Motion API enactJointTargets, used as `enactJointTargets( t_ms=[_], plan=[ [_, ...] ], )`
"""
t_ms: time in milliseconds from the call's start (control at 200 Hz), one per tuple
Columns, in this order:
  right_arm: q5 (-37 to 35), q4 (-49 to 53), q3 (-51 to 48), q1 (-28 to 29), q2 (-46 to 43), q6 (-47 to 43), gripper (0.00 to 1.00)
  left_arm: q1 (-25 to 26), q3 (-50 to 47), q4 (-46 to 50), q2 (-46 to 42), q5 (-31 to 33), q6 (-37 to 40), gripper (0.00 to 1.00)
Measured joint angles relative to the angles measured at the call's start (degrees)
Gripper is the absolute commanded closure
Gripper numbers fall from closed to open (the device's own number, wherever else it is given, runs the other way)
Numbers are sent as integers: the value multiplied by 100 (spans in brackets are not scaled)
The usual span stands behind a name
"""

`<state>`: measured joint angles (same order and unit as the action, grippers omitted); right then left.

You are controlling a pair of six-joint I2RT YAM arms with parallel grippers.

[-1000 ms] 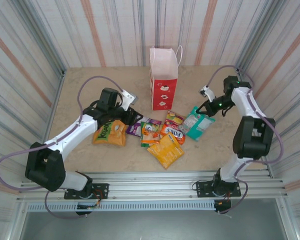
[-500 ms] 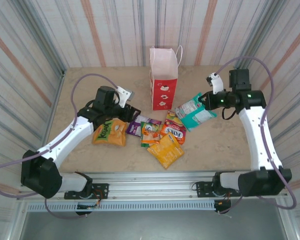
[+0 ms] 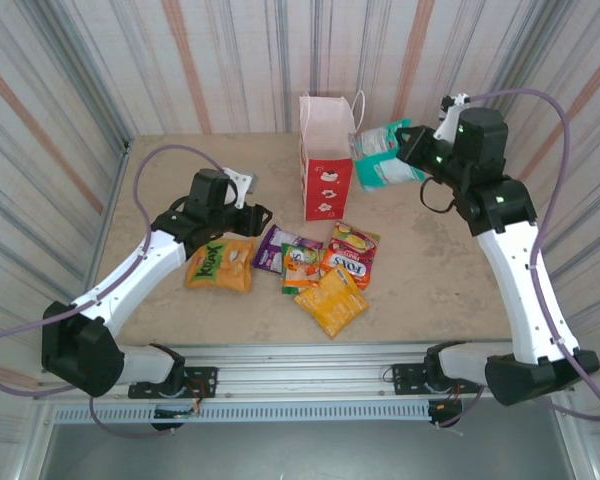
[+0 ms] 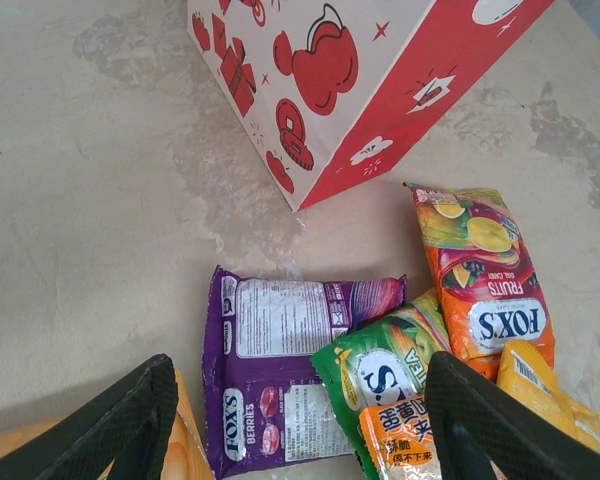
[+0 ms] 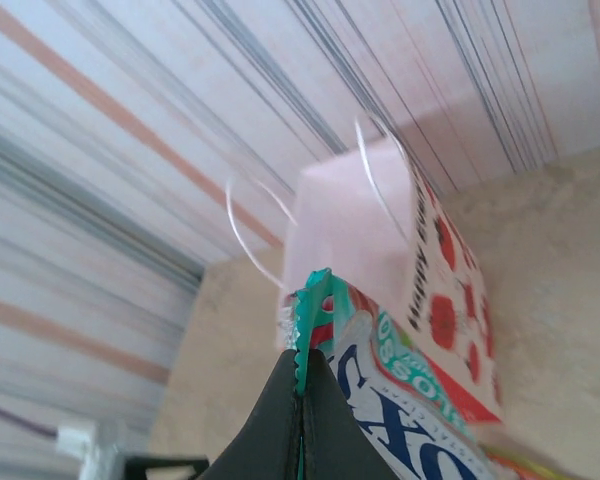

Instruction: Place the snacks into the paper bag

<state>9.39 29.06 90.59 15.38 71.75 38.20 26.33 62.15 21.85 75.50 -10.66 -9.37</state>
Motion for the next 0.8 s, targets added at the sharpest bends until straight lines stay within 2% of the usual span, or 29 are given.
enactJointTargets(
  t_ms=[321,656,802],
  plan=[
    [-826,-1196,778,570,1239,782,100,0,-2,24,-17,-17,-105,31],
    [-1248,-1770,1727,680,2380,1073,100,0,-76,22,-59,-24,-125,31],
    [-1445,-1858,1840,680,2697,1191,100,0,-76,22,-59,-22,-122,31]
  ],
)
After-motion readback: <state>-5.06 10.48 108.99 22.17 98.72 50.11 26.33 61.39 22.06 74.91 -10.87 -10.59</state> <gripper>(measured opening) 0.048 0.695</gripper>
